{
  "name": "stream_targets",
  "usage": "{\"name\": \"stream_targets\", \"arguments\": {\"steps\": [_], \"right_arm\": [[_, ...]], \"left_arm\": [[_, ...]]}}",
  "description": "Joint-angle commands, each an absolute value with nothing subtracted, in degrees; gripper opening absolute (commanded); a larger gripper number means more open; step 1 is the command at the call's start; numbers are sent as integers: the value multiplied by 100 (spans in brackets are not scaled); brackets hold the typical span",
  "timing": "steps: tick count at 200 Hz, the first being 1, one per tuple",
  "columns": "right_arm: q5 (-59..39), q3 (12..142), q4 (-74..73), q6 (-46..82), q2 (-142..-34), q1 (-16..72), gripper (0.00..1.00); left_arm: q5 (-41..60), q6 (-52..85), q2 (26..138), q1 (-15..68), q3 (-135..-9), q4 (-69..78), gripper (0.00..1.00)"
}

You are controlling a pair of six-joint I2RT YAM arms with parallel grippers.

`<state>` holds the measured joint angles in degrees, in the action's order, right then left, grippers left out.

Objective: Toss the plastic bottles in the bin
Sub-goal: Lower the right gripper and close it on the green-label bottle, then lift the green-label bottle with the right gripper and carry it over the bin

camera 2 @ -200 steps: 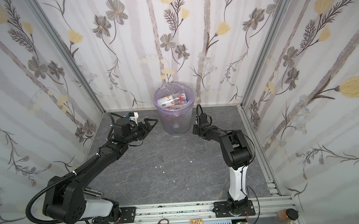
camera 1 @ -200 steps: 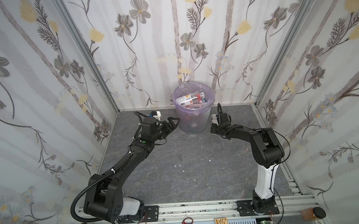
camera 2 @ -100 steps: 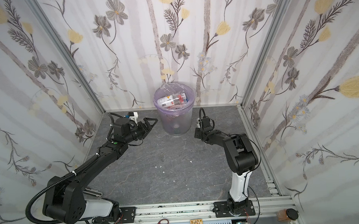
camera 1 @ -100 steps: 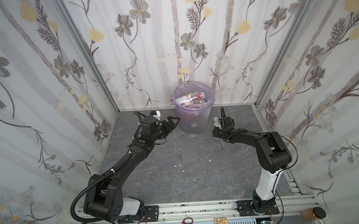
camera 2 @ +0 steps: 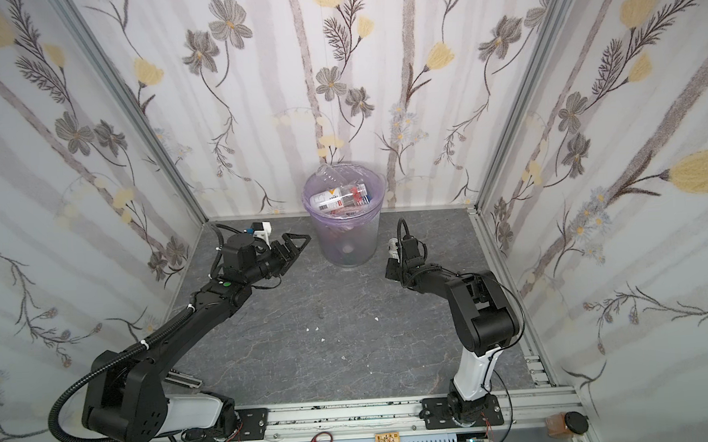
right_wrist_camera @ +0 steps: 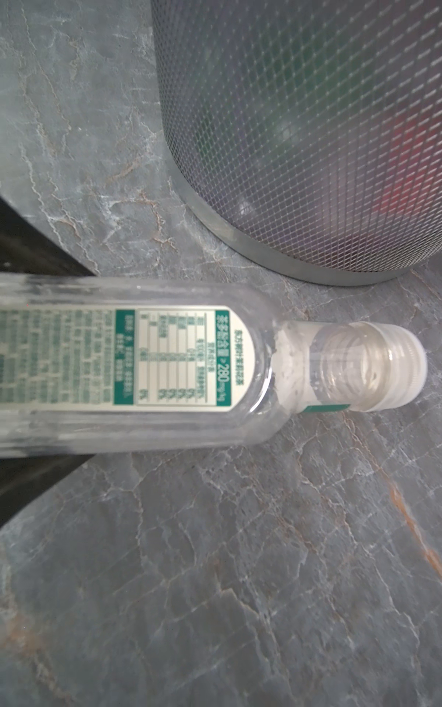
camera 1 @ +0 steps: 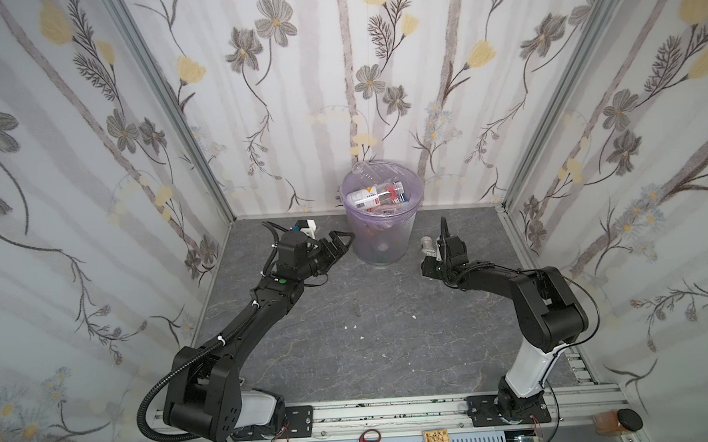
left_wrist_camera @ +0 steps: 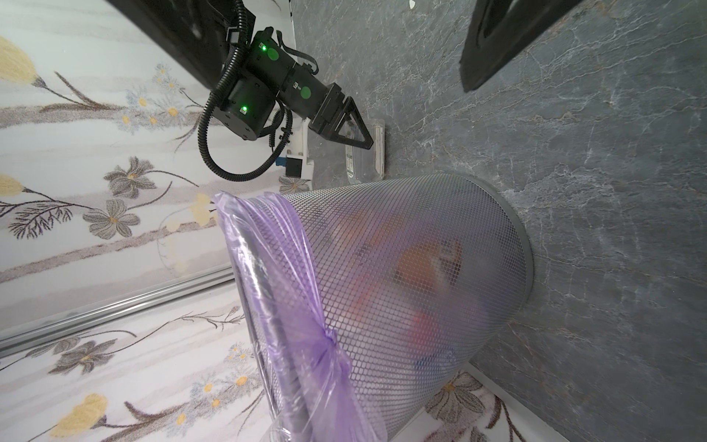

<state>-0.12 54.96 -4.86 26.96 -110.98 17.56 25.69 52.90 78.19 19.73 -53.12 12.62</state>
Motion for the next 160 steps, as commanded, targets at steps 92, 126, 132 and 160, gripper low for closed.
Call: {"name": "stream_targets", "arguments": {"steps": [92,126,132,160], "right_arm": [[-218,4963,-968,2786,-10509,1820,37],[-243,4915,-991,2768,-10436,1819,37],[-247,4914,-993,2761,-10439,1815,37],[-263,4919,-968,2757,-10401,1824,37]], "left_arm": [[2518,5404,7879,2022,-5342,1432,100],[2494,5440,7841,2036,-5340,1433,100],[2487,5440,7836,2045,-5334,1436,100],[2490,5434,7854,2040,-5319,1428,100]]}}
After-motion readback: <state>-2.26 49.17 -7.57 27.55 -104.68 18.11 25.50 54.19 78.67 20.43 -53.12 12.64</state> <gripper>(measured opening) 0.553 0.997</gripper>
